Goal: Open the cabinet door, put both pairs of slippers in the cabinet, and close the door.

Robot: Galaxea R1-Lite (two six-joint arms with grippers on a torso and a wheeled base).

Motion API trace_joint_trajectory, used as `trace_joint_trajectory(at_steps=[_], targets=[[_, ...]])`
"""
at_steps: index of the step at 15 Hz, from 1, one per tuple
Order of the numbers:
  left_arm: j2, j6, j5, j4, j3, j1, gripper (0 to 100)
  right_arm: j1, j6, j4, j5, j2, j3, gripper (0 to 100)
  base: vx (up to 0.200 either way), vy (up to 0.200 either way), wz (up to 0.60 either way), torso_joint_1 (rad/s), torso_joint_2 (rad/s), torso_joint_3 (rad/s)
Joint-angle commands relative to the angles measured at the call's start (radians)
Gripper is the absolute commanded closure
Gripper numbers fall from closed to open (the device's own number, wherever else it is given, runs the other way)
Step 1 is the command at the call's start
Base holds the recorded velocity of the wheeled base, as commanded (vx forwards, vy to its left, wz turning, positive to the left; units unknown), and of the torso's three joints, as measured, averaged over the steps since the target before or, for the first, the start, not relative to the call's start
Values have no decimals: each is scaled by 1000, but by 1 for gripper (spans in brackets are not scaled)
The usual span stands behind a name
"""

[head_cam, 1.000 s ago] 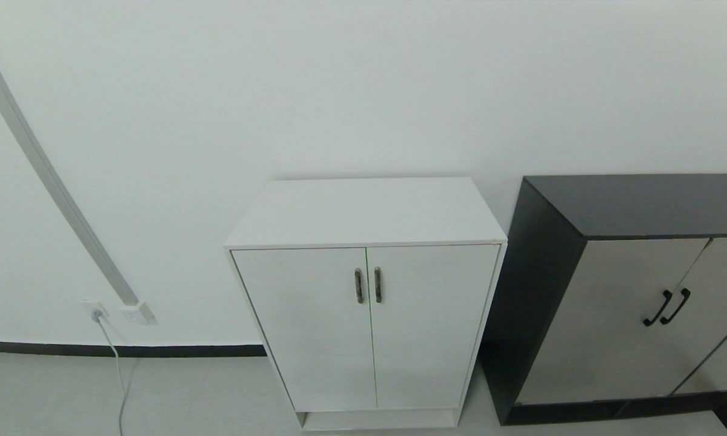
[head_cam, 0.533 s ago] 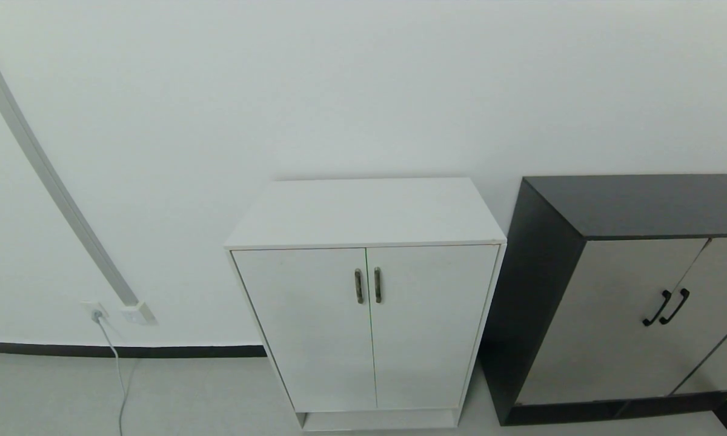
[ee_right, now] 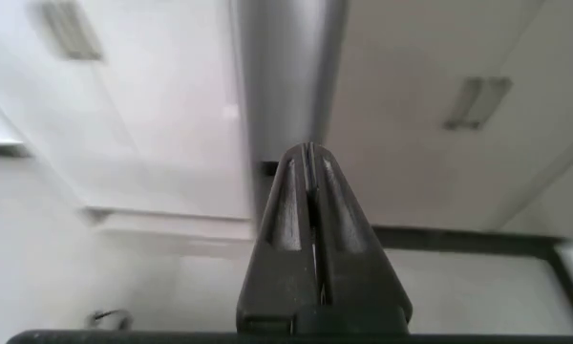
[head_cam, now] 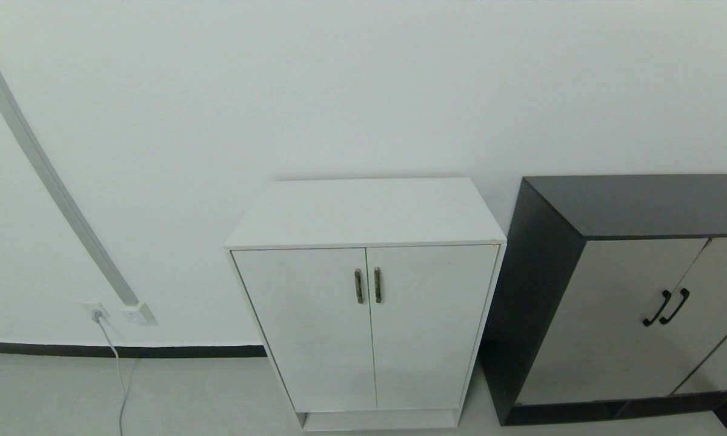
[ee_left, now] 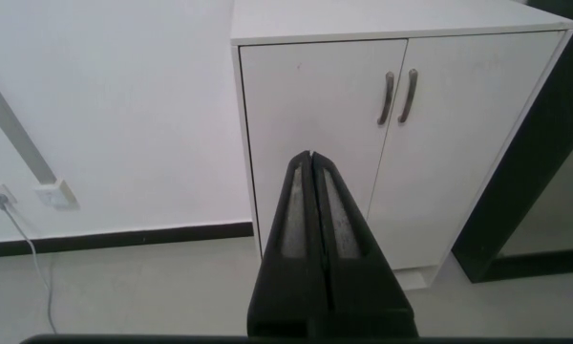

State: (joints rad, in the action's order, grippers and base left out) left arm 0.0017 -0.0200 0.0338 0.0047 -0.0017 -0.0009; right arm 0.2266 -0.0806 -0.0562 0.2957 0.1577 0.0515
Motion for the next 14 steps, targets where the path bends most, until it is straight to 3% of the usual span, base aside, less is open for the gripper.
trace_joint_trajectory(at_steps=[1,2,3,5,6,8,14], targets=[[0,0,0,0,0,1,100,-73,-22,-1,51,0,8,100,0,0,0,0,0,0],[0,0,0,0,0,-1,100,-125,-22,-1,49,-9,8,100,0,0,0,0,0,0],[0,0,0,0,0,1,100,-196,-30,1,-35,-76,5,100,0,0,0,0,0,0],[0,0,0,0,0,-1,100,-207,-4,33,-371,-116,-18,100,0,0,0,0,0,0],[0,0,0,0,0,-1,100,-207,32,39,-438,-116,-25,100,0,0,0,0,0,0],[0,0,0,0,0,-1,100,-207,30,41,-448,-115,-32,100,0,0,0,0,0,0],[0,0,0,0,0,1,100,-234,47,53,-325,-138,-48,100,0,0,0,0,0,0]])
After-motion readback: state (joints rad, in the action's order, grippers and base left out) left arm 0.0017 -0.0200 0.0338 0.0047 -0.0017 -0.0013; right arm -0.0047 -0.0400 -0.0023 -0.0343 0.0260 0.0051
